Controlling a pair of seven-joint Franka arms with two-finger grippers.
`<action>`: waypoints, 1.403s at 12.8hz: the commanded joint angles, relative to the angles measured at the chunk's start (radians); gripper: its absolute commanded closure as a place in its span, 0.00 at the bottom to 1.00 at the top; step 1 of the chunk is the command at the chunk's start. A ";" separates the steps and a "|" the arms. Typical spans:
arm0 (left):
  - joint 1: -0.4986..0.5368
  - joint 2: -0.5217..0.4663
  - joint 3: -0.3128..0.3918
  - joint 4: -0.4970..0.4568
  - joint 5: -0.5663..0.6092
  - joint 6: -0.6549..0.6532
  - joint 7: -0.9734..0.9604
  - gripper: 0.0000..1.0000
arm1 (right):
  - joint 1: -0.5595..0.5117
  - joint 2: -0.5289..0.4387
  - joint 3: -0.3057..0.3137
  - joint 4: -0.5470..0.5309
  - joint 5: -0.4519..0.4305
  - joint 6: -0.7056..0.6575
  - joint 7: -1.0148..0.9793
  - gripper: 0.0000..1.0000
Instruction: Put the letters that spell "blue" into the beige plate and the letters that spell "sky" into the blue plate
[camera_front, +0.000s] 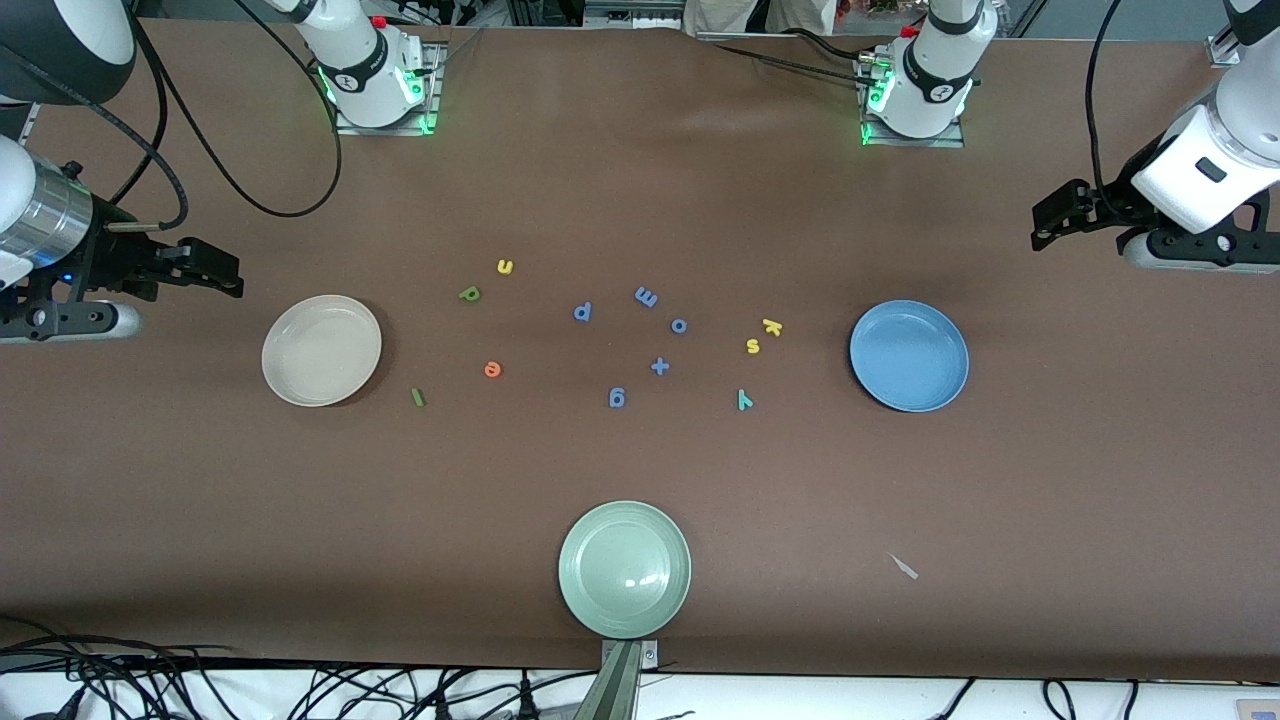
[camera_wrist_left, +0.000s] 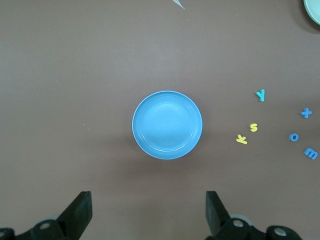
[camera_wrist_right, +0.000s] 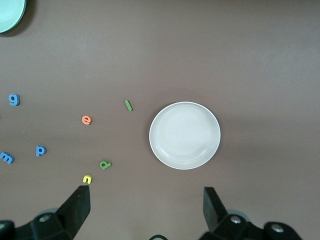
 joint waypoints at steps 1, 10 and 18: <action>-0.001 -0.008 -0.001 0.013 -0.004 -0.020 0.024 0.00 | 0.001 -0.002 -0.001 0.004 -0.007 0.001 -0.013 0.00; -0.001 -0.008 -0.001 0.013 -0.004 -0.020 0.024 0.00 | 0.002 0.000 -0.001 -0.013 -0.007 0.001 -0.013 0.00; -0.003 -0.008 -0.001 0.012 -0.004 -0.020 0.024 0.00 | 0.036 -0.006 0.080 -0.266 0.010 0.257 0.141 0.00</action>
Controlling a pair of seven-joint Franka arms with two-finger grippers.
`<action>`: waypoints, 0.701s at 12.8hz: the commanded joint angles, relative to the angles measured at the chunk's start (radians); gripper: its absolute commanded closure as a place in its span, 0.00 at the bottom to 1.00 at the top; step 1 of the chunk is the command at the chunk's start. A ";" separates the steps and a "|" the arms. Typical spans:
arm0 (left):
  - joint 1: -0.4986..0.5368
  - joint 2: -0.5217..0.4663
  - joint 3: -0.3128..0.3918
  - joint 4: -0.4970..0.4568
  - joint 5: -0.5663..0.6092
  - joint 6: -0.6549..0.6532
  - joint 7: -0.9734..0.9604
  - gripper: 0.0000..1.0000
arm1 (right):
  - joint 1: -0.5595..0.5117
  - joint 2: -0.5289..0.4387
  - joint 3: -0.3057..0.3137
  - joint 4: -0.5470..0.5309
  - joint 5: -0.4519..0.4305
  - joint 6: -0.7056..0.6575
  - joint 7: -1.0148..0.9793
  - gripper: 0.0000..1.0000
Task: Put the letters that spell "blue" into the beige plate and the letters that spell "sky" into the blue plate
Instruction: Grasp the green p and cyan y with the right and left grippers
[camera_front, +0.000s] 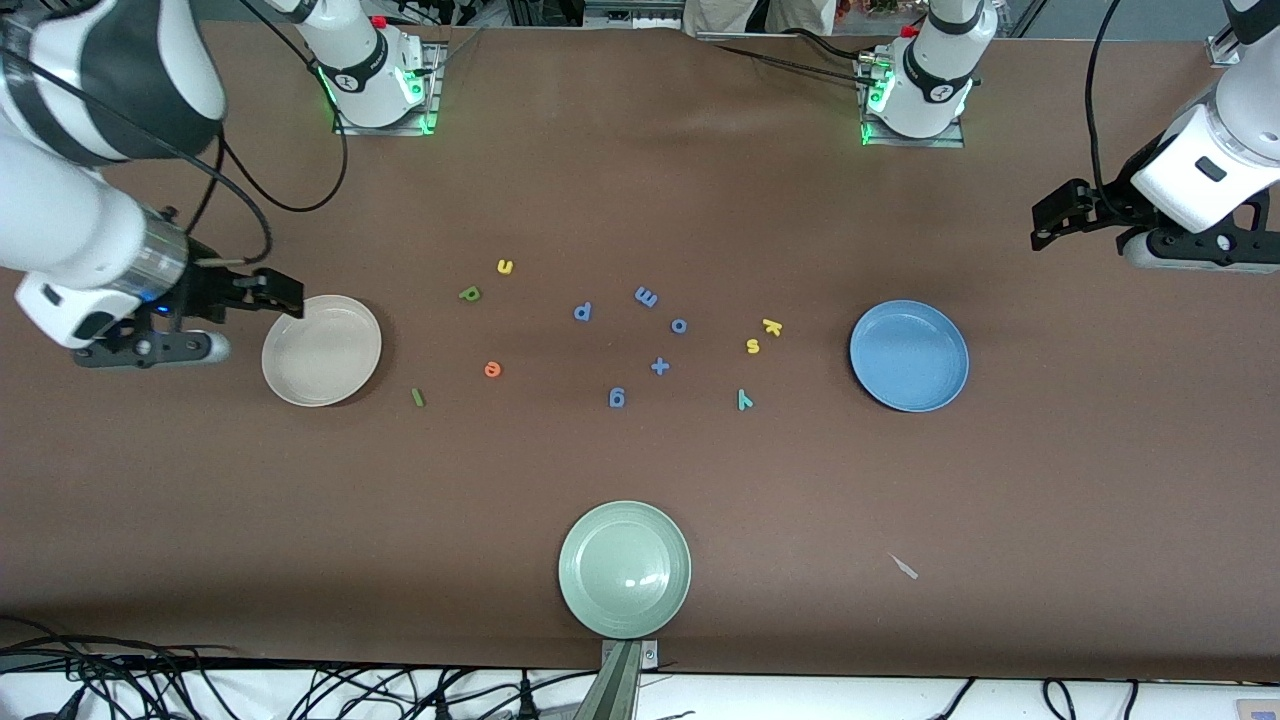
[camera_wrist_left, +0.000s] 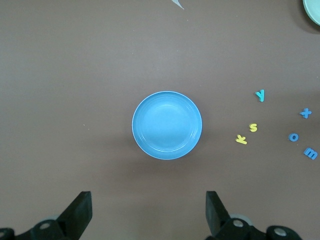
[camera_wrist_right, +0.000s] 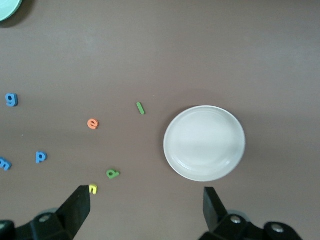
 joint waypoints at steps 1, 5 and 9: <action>-0.002 -0.008 0.003 0.012 -0.005 -0.020 0.027 0.00 | 0.008 -0.025 0.048 -0.137 0.005 0.121 0.105 0.00; 0.006 0.018 0.006 0.009 -0.011 -0.038 0.028 0.00 | 0.008 -0.023 0.143 -0.359 0.005 0.335 0.253 0.00; -0.032 0.133 -0.003 0.009 -0.021 -0.038 0.030 0.00 | 0.008 -0.018 0.174 -0.524 0.005 0.482 0.288 0.00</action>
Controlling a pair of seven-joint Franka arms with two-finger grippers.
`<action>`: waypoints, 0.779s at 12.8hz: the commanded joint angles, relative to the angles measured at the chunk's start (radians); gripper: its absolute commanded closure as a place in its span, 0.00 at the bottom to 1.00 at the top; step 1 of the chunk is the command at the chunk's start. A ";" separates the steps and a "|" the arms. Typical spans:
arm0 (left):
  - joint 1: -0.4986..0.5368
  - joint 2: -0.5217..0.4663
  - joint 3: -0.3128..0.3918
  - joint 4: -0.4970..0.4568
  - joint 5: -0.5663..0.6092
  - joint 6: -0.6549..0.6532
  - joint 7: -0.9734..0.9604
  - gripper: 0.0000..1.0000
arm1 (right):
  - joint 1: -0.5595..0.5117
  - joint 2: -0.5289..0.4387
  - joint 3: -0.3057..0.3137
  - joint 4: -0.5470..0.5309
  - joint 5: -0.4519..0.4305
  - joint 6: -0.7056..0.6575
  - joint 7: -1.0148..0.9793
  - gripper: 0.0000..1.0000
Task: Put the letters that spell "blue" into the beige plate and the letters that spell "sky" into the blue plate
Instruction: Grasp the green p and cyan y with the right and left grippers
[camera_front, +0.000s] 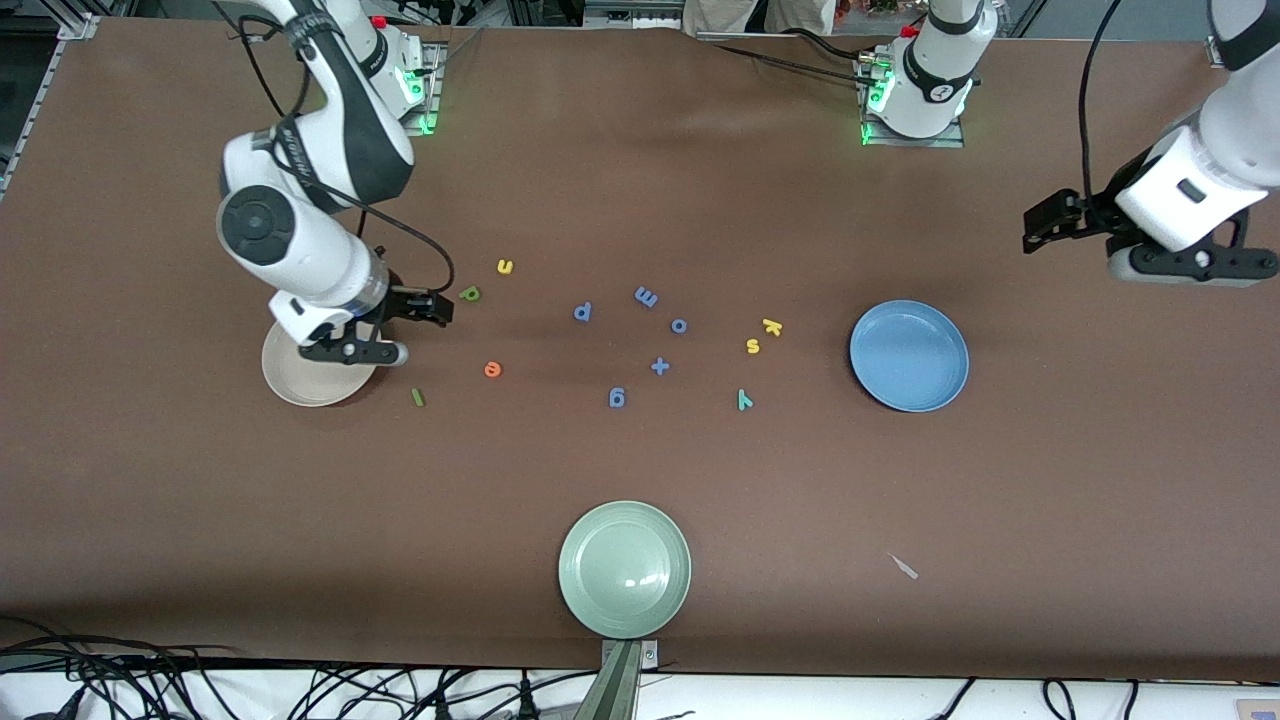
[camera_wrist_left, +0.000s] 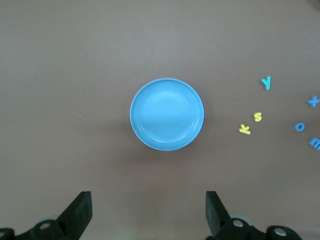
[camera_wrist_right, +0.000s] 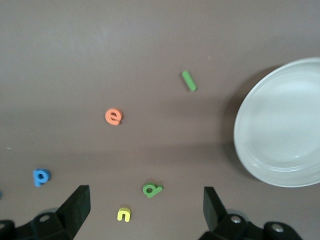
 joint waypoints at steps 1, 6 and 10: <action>-0.033 0.121 -0.003 0.020 -0.021 -0.010 0.026 0.00 | -0.007 -0.023 0.008 -0.097 0.005 0.052 0.010 0.00; -0.161 0.356 -0.016 0.021 -0.004 0.146 0.010 0.00 | -0.007 0.015 0.032 -0.202 0.006 0.176 0.018 0.00; -0.299 0.460 -0.014 0.021 -0.004 0.318 -0.191 0.00 | 0.002 0.055 0.051 -0.272 0.005 0.307 0.035 0.00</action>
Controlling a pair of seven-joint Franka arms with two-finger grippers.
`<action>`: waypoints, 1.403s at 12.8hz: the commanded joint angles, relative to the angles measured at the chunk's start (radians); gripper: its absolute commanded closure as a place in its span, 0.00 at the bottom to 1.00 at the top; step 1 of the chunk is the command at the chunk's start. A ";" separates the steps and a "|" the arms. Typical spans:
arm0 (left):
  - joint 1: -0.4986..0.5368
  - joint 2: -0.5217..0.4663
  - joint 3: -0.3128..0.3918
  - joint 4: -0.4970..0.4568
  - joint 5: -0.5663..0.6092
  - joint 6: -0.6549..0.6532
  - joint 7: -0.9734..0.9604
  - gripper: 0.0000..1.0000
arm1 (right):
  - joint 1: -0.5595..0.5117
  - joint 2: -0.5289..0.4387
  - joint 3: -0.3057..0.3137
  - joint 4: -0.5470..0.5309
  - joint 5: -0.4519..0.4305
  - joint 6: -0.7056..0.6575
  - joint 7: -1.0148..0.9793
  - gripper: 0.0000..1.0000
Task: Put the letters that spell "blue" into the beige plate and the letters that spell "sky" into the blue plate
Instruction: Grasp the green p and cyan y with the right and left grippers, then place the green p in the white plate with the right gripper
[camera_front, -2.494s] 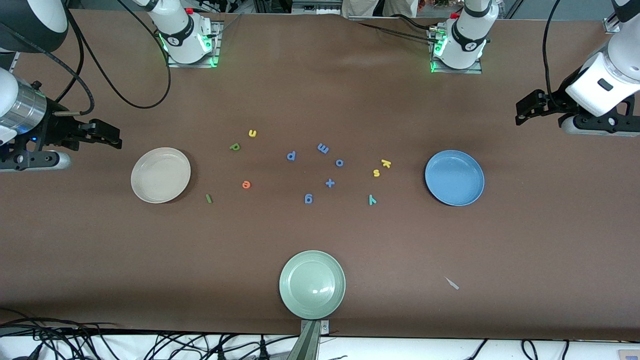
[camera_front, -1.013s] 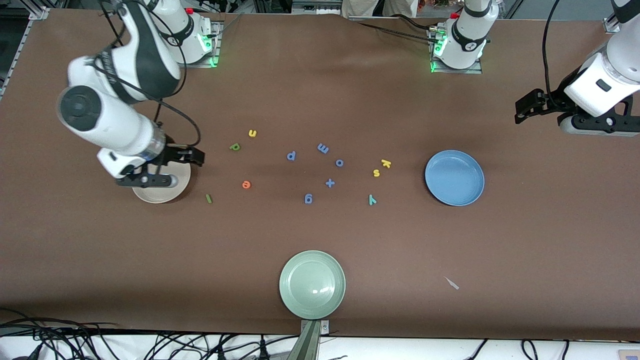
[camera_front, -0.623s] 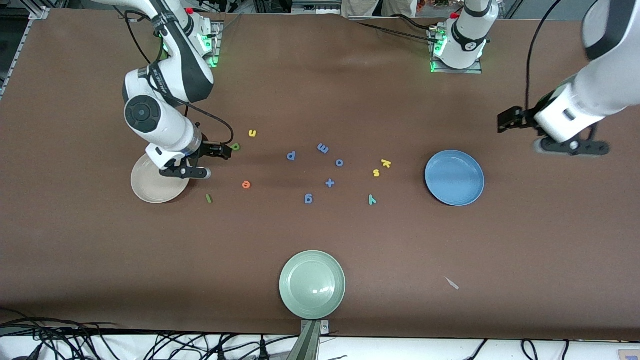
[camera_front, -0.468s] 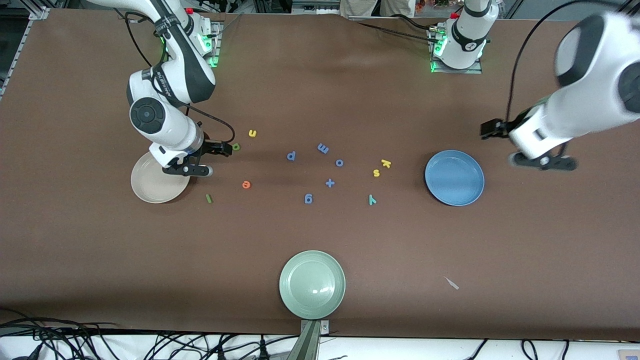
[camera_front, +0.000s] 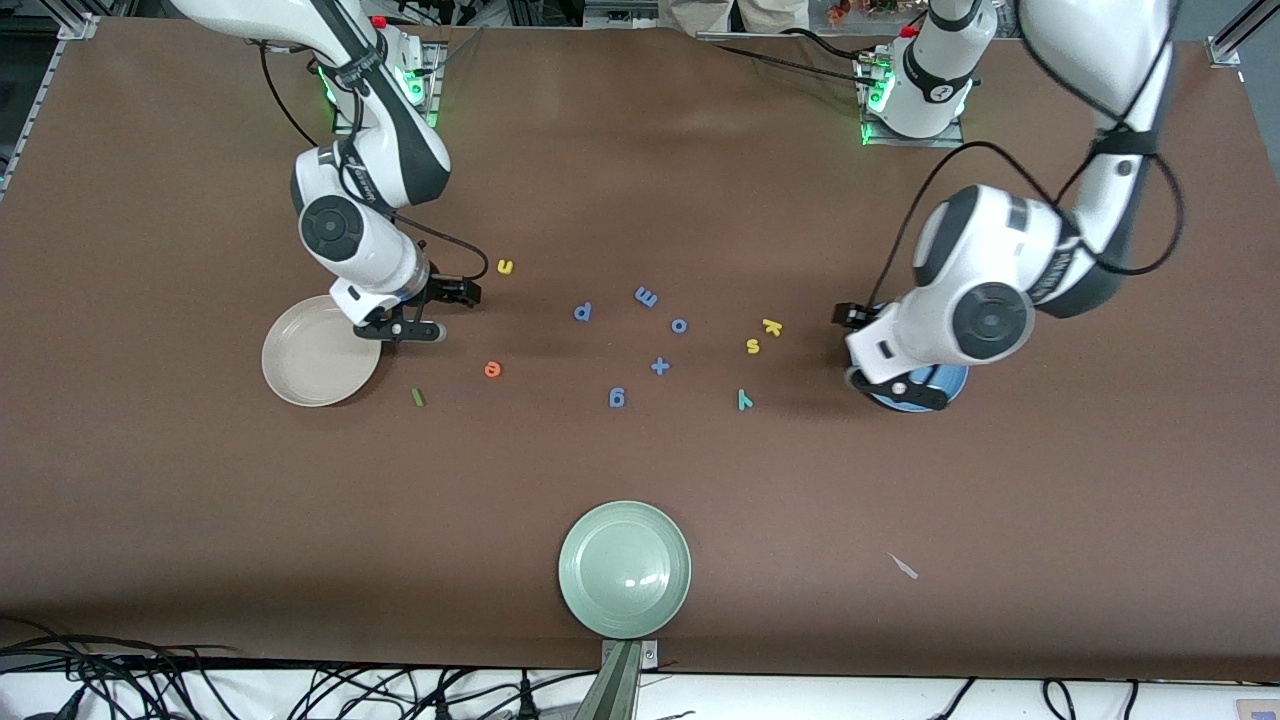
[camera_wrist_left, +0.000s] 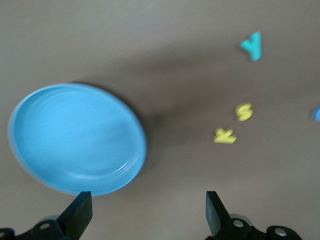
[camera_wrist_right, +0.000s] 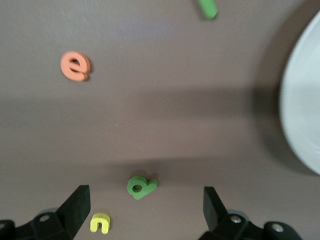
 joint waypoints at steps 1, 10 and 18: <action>-0.077 0.071 0.010 0.027 -0.006 0.129 -0.186 0.00 | 0.018 0.015 0.012 -0.028 0.005 0.057 0.039 0.00; -0.166 0.359 0.019 0.230 0.044 0.416 -0.528 0.00 | 0.047 0.083 0.010 -0.046 -0.001 0.154 0.074 0.05; -0.194 0.424 0.020 0.255 0.044 0.445 -0.538 0.24 | 0.045 0.094 0.009 -0.069 0.000 0.147 0.094 0.41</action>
